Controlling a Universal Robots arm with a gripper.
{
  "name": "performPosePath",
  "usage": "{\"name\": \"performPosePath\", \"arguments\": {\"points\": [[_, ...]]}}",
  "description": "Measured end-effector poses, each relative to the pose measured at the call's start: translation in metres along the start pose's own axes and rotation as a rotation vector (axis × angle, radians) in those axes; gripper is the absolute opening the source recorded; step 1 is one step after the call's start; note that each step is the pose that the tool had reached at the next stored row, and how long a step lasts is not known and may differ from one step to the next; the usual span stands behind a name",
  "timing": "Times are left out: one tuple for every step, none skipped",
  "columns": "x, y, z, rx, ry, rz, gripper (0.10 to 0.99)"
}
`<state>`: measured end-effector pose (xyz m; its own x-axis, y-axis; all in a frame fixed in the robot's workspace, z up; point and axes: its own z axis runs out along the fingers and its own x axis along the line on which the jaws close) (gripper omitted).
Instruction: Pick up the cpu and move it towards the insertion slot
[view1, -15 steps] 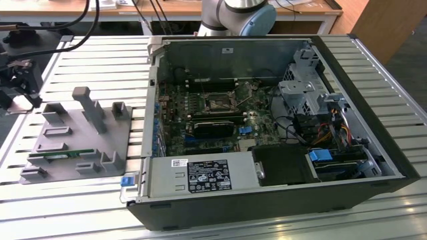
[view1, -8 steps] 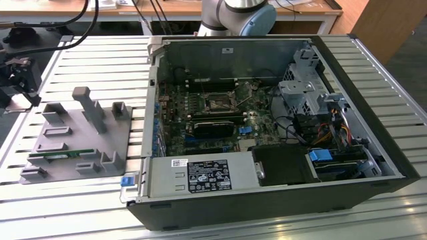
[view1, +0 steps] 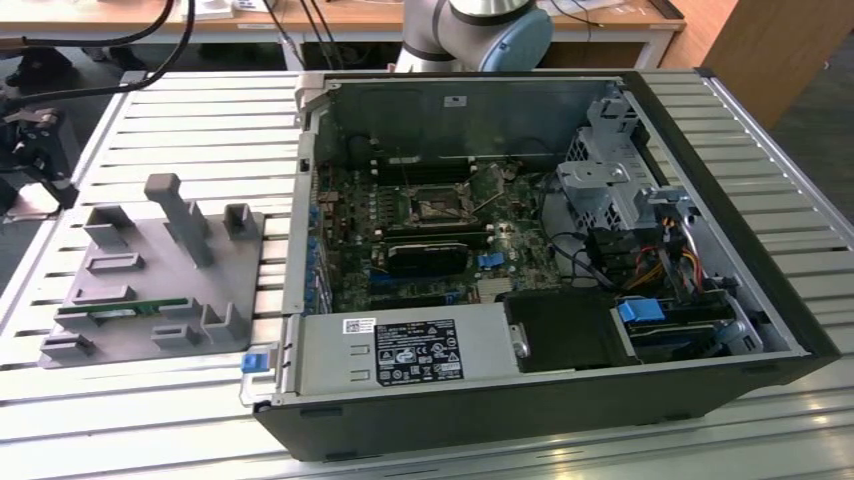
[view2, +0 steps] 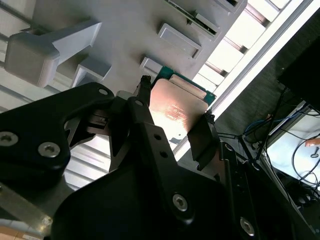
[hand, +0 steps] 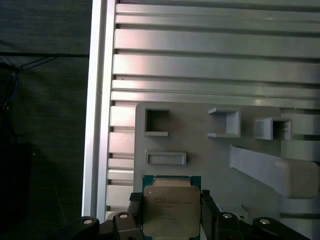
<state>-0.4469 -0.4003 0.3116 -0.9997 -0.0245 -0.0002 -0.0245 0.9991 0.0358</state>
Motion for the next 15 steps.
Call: {"name": "performPosePath", "arguments": {"points": [[0.0000,0.0001,-0.0008,0.000,-0.0001,0.000,0.545],[0.0000,0.0002,-0.0018,0.000,0.0001,0.000,0.545],[0.0000,0.0003,-0.0027,0.000,0.0000,0.000,0.545],[0.0000,0.0003,-0.0036,0.000,0.0000,0.000,0.545],[0.0000,0.0004,-0.0045,0.000,0.0000,0.000,0.545],[0.0000,0.0005,-0.0054,0.000,0.0000,0.000,0.545],[0.0000,0.0005,-0.0064,0.000,0.0000,0.000,0.545],[0.0000,0.0006,-0.0075,0.000,0.0000,0.000,0.545],[0.0000,0.0006,-0.0087,0.000,0.0001,0.000,0.545],[0.0000,0.0007,-0.0098,0.000,0.0000,0.000,0.545],[0.0000,0.0007,-0.0108,0.000,0.0000,0.000,0.545],[0.0000,0.0008,-0.0117,0.000,-0.0001,0.000,0.545],[0.0000,0.0008,-0.0125,0.000,0.0000,0.000,0.545],[0.0000,0.0009,-0.0131,0.000,0.0000,0.000,0.545],[0.0000,0.0009,-0.0137,0.000,-0.0001,0.000,0.545]]}}
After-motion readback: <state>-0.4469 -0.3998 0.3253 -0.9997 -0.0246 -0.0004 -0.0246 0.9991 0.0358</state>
